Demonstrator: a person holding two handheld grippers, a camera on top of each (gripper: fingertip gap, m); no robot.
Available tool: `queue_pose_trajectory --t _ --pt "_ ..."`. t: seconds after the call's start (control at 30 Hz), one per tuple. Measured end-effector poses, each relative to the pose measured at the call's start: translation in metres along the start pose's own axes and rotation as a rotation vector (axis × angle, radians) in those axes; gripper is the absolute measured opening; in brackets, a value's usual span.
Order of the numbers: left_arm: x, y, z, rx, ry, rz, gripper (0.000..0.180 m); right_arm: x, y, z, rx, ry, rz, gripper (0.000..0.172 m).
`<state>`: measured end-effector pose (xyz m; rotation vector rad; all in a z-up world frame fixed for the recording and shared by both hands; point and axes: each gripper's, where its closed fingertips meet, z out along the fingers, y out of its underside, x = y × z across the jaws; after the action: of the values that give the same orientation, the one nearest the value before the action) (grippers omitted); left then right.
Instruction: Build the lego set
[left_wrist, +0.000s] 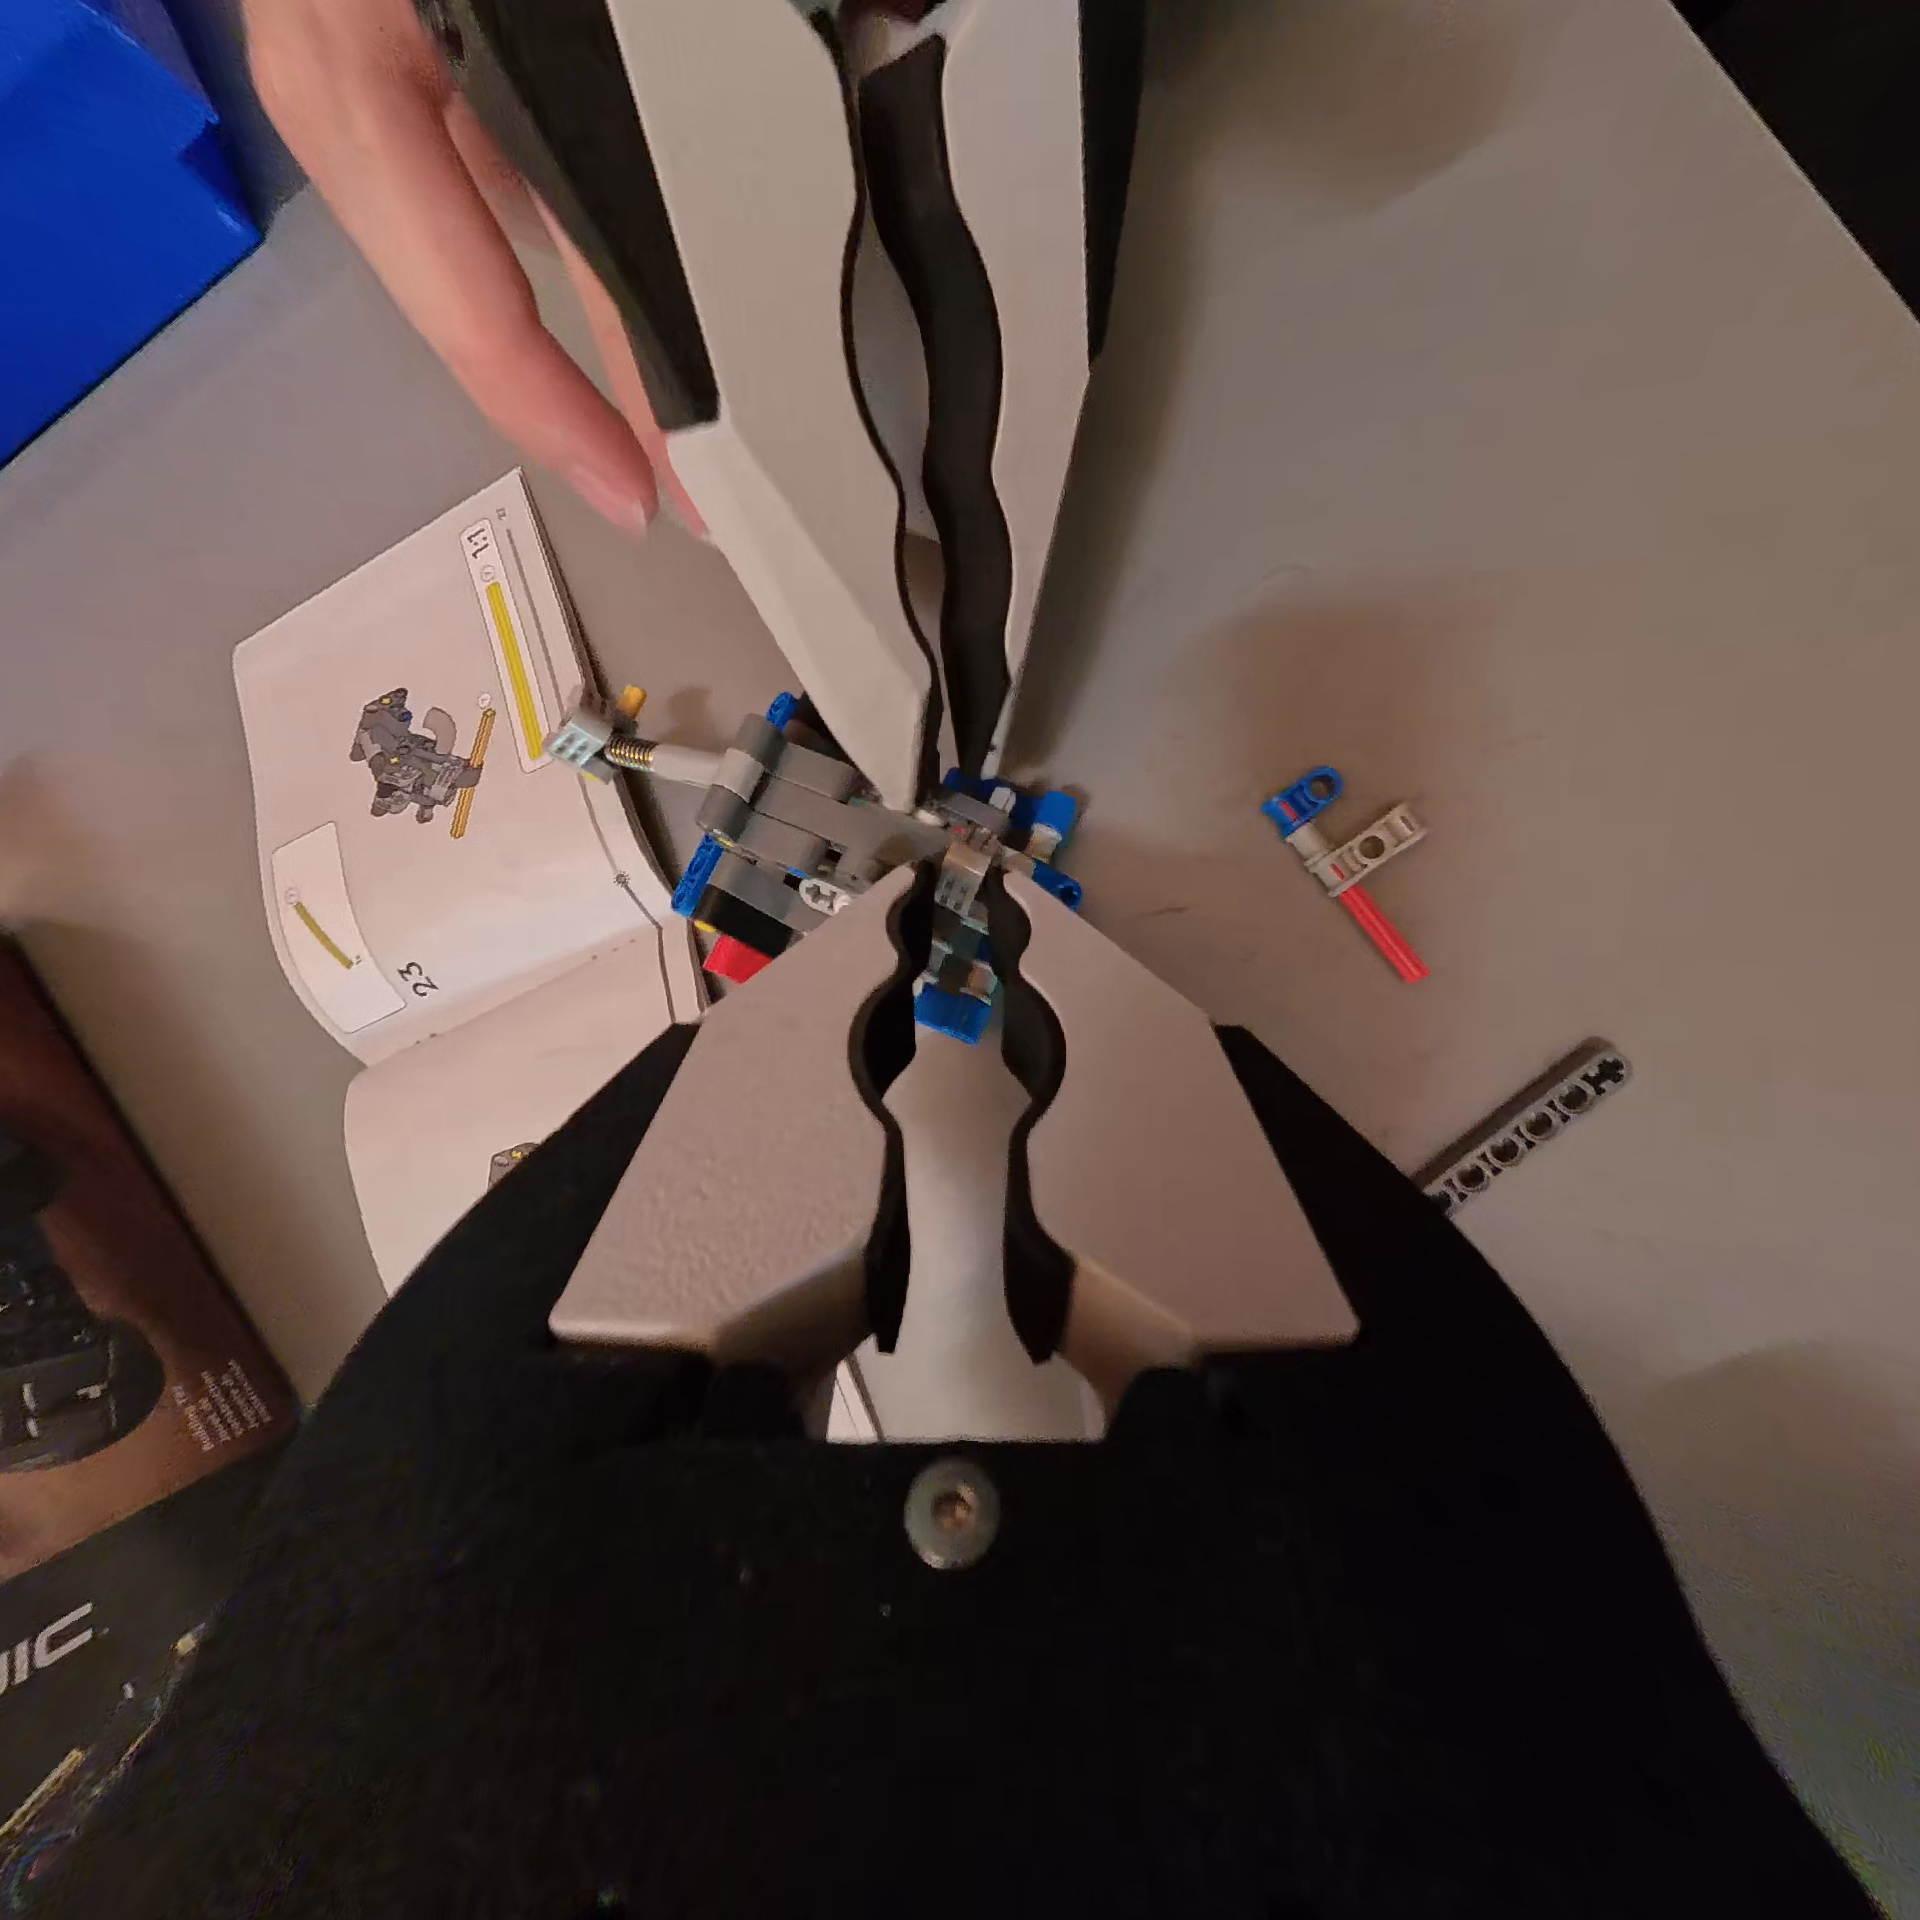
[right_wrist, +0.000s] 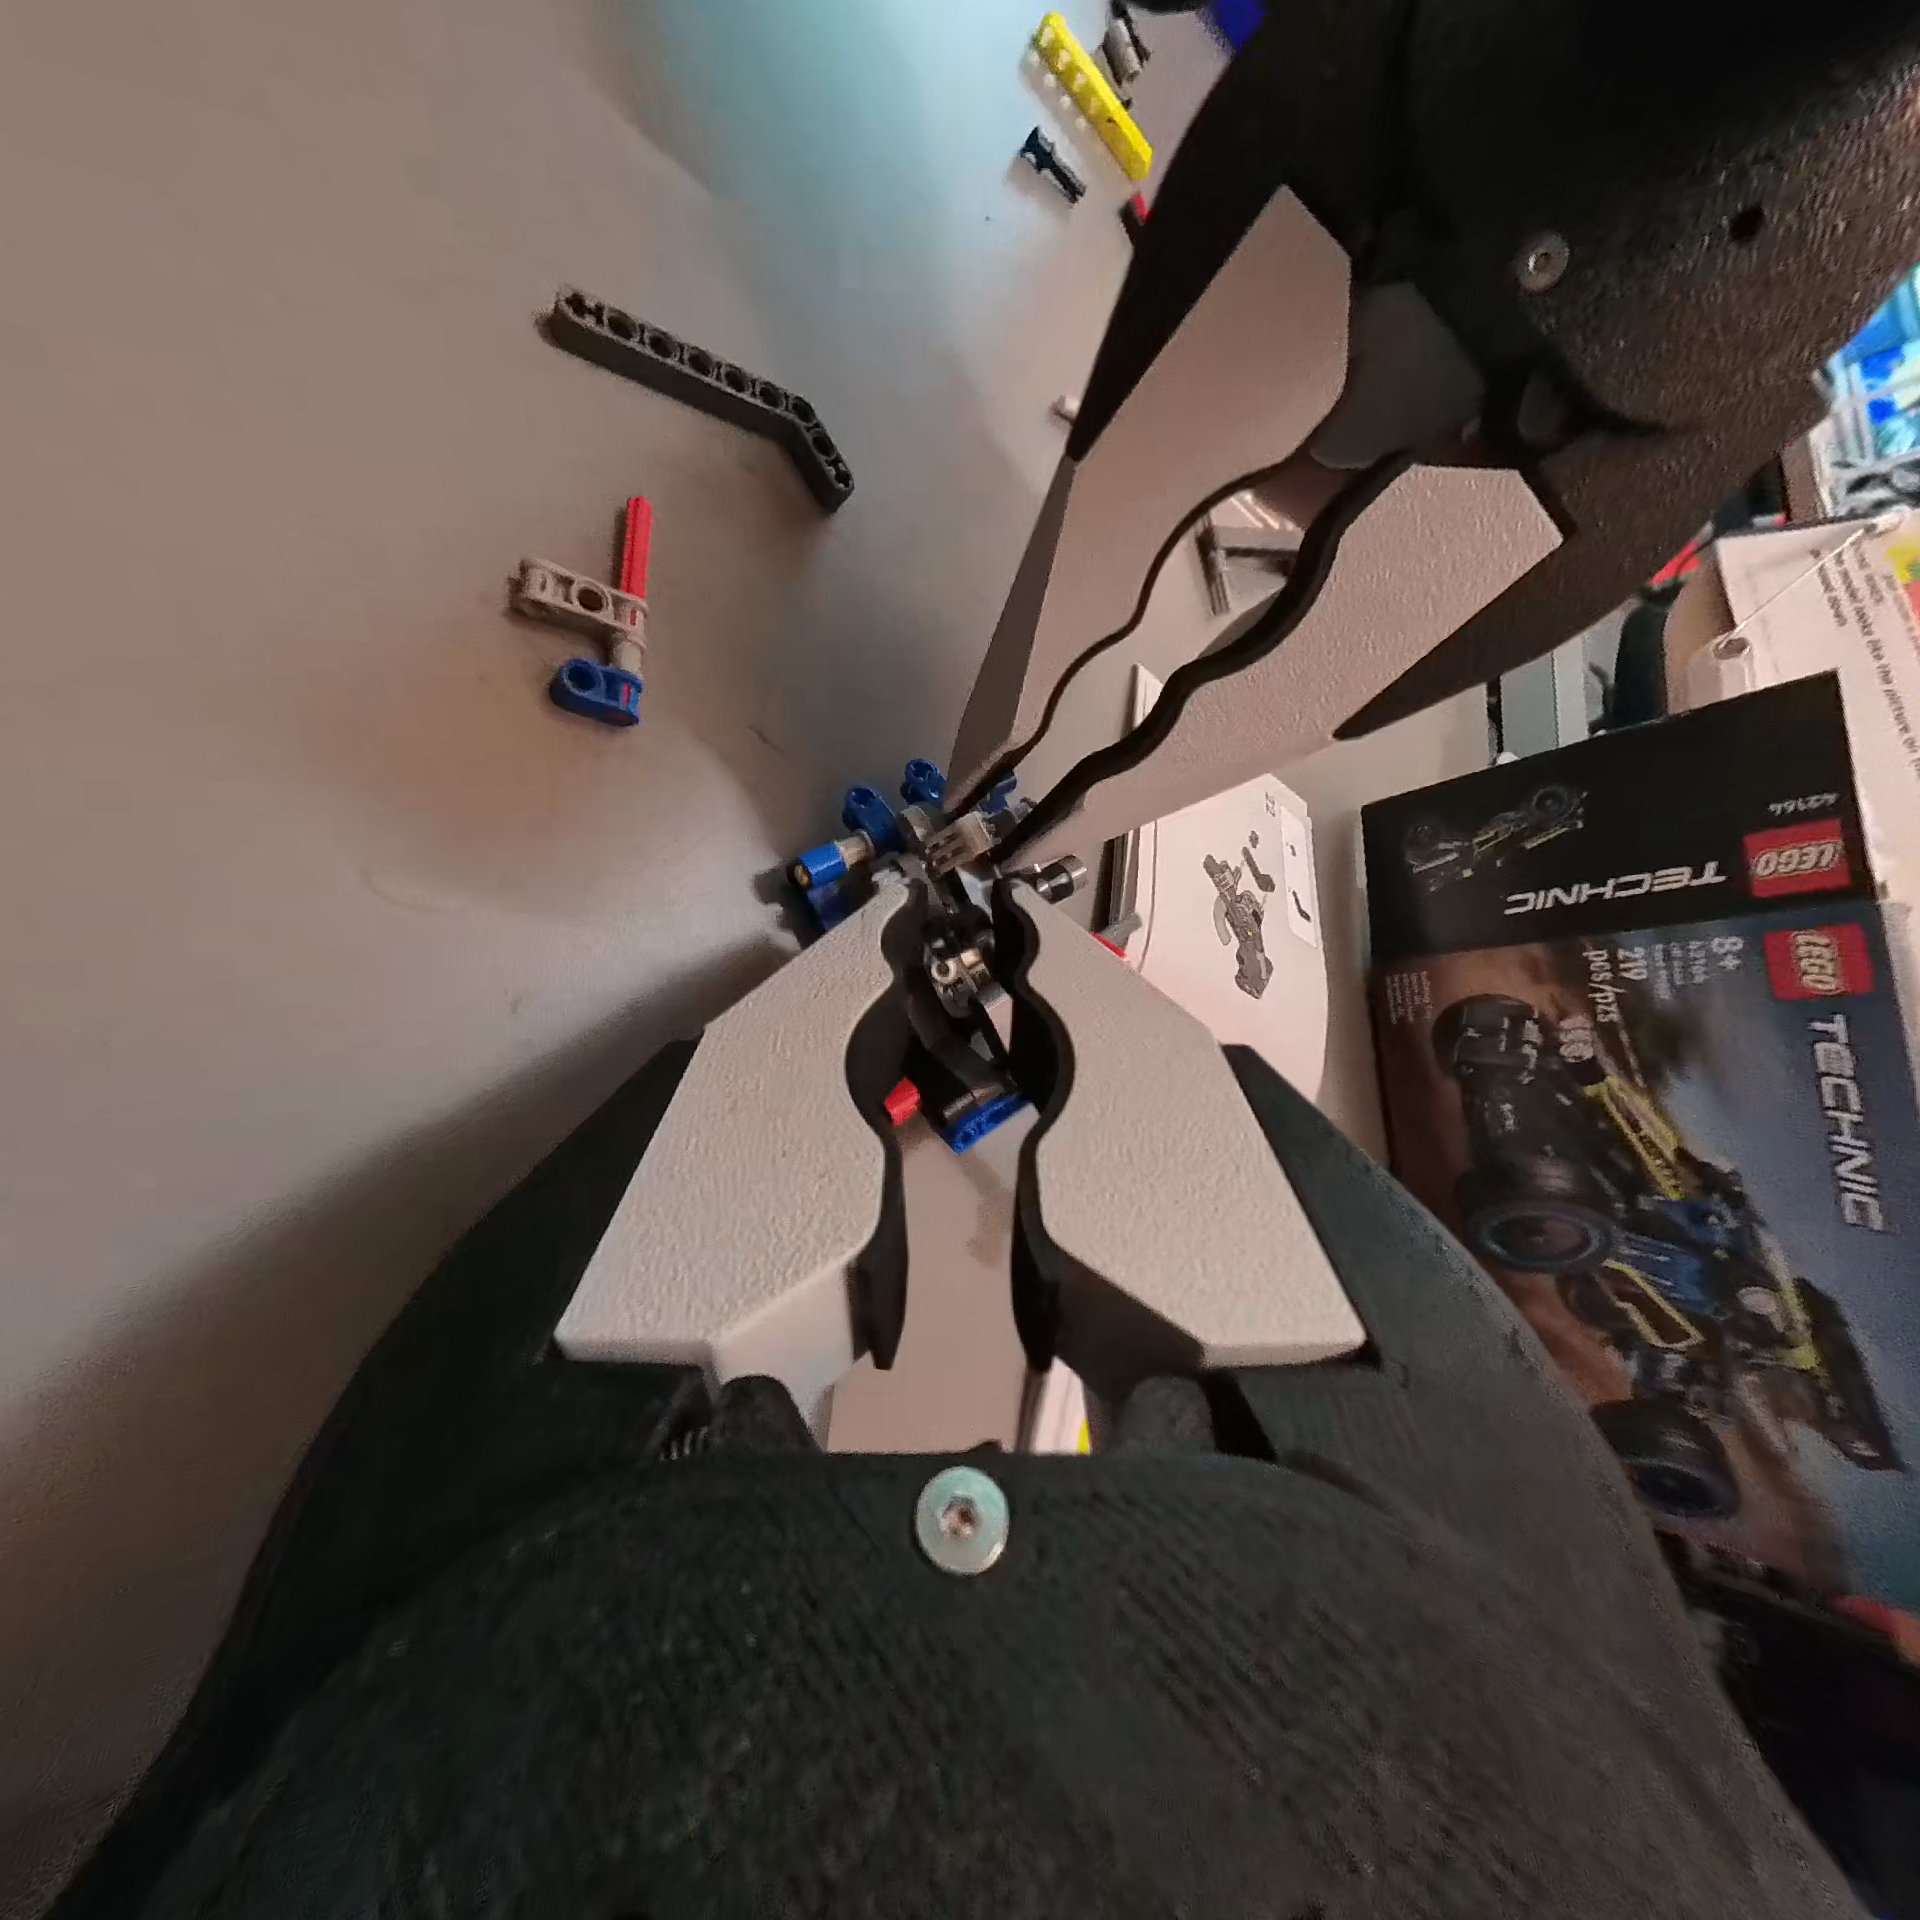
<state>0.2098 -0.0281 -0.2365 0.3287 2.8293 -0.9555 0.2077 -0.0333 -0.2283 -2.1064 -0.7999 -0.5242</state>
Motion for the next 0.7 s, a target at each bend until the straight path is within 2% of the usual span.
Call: queue_pose_trajectory --t 0.27,0.37,0.57,0.7 --pt "-0.004 -0.001 0.0 -0.016 -0.038 0.044 0.007 -0.007 -0.007 -0.007 -0.047 0.029 -0.091 0.009" --pt "-0.005 -0.001 0.001 -0.033 -0.078 0.081 0.009 -0.006 0.007 0.002 -0.116 0.083 -0.082 0.015" --pt "-0.003 0.0 0.002 -0.073 -0.211 0.215 0.009 -0.01 0.0 -0.002 -0.044 0.105 0.038 0.017" --pt "-0.005 0.001 0.001 -0.116 -0.297 0.292 0.007 0.015 -0.003 -0.025 0.048 0.184 0.212 0.017"
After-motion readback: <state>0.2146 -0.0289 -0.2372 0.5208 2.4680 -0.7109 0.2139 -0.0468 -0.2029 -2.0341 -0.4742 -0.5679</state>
